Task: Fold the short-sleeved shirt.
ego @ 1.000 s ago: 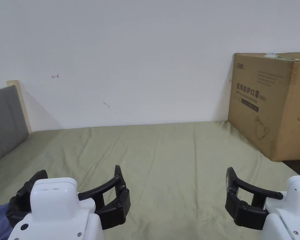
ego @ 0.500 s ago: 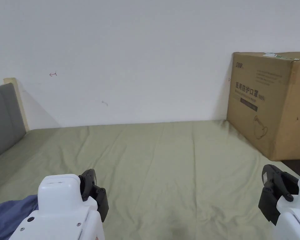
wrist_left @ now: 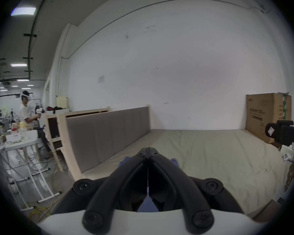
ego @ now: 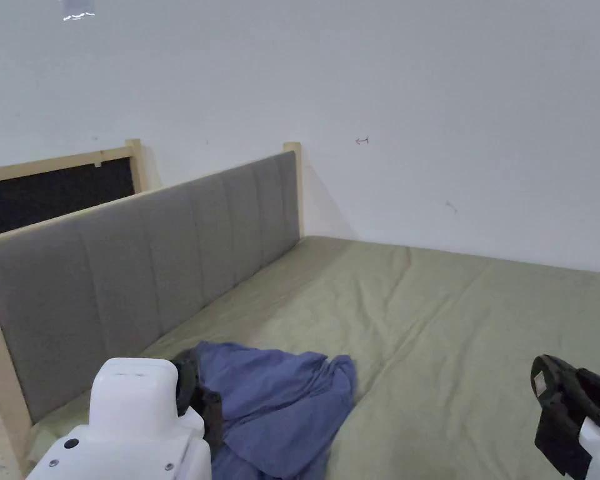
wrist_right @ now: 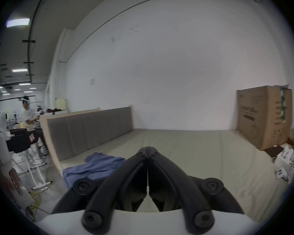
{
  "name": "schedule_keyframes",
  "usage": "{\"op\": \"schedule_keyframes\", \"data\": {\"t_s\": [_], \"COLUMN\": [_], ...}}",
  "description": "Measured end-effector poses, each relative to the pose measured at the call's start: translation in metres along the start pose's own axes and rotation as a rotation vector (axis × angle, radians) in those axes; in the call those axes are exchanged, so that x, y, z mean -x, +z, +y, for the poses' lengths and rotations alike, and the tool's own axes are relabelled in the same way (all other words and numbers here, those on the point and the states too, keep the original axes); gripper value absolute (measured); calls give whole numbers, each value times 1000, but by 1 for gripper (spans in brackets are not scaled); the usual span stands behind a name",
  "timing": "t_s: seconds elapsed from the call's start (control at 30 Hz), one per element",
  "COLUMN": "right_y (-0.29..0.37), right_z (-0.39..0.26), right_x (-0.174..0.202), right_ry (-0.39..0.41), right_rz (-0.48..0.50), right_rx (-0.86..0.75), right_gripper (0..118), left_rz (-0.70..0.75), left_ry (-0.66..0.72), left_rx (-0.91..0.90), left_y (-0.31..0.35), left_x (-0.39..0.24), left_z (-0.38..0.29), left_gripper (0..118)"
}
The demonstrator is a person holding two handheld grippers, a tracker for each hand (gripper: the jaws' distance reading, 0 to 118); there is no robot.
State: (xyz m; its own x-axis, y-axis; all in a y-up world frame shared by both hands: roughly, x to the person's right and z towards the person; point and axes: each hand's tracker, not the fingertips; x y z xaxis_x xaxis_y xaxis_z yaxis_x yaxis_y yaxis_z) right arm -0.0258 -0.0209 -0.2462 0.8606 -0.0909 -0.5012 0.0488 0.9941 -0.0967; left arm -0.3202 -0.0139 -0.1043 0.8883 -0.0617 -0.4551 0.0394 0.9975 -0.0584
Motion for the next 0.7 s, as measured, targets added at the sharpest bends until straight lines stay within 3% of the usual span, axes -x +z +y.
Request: {"op": "schedule_keyframes", "data": {"t_s": [0.2,0.27,0.37,0.43,0.5,0.53,0.6,0.63,0.7], "right_y": [-4,-1,-3,-7,-10,-10,-10,-10,-11], "right_z": [-1,-1,-4,-10,-19,-23,-33,-39,-50], "right_x": [-5,-15,-34,-47,-59,-65,-76,-81,-90], "right_ry": [21,23,12,-5,-17,-19,-8,3,28], "right_rz": [24,14,-9,-25,-35,-41,-61,-72,-98], "right_rx": [41,63,129,172,205,221,261,280,325], "right_gripper": [0,0,0,0,0,0,0,0,0], "left_rz": [-9,-99,-508,-551,-473,-421,-366,-351,-374], "left_ry": [44,50,58,74,0,-44,-68,-76,-63], "left_rx": [45,117,590,828,919,949,1010,1045,1062], "left_y": [-23,-57,-152,-212,-256,-273,-305,-319,-338], "left_x": [-9,-13,-26,-44,-60,-66,-76,-80,-85], "left_z": [3,14,10,-24,-59,-73,-103,-115,-132], "left_gripper": [0,0,0,0,1,6,80,106,104]}}
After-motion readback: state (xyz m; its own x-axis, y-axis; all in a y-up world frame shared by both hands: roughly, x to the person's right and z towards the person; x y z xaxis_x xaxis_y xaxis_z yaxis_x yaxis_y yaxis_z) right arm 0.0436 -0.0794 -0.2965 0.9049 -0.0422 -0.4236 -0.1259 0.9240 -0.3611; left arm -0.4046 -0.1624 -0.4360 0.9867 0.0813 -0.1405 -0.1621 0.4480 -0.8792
